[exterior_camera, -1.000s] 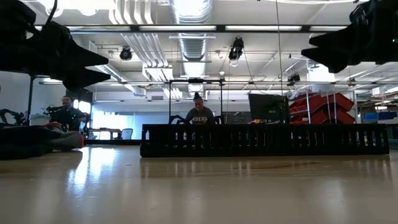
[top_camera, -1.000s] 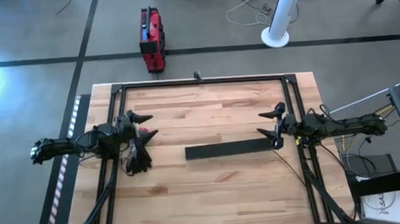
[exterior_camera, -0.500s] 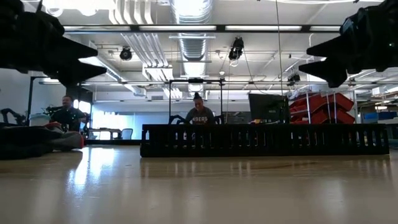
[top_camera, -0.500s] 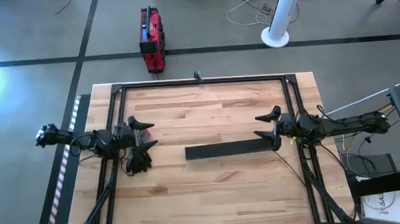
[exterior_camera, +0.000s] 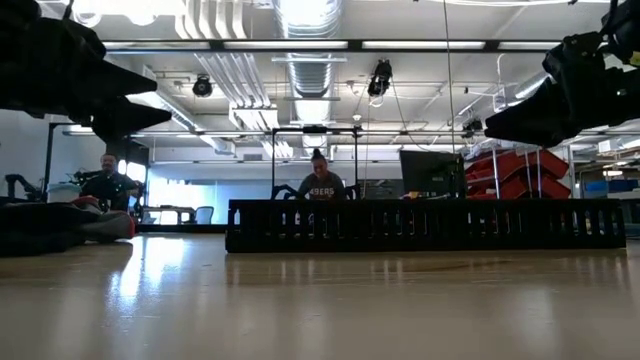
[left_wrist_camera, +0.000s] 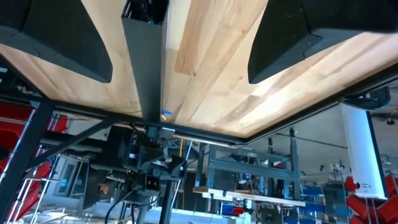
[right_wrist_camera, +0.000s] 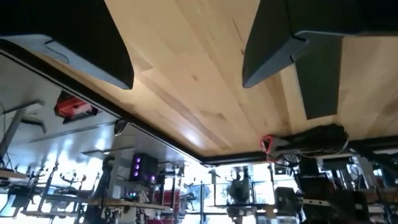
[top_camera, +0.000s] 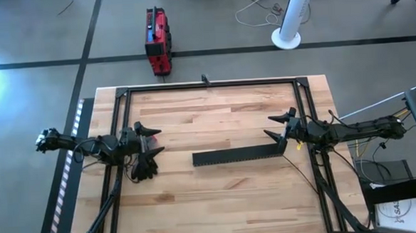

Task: Ziptie cables
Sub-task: Return to Home Position

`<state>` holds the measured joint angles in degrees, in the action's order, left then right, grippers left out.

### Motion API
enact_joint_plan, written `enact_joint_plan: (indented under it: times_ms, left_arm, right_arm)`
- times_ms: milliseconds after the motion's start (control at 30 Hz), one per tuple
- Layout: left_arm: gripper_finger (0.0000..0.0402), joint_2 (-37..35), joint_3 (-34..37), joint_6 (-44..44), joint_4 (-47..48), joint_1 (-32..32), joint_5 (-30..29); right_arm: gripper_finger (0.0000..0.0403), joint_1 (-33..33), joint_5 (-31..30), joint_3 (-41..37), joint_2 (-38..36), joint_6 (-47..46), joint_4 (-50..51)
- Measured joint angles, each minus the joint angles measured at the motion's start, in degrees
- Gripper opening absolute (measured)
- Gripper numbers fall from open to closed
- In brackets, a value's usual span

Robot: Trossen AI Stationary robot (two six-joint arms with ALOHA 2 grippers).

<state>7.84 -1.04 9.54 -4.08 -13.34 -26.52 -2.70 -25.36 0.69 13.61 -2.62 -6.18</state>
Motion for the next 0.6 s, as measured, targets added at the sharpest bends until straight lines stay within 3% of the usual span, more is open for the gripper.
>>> enact_joint_plan:
  times_ms: [600]
  left_arm:
    - [0.0359, 4.4, -0.1, 0.0, -0.3, 0.0, 0.0]
  right_arm:
    - [0.0276, 0.0, 2.1, 0.0, 0.0, -0.3, -0.2]
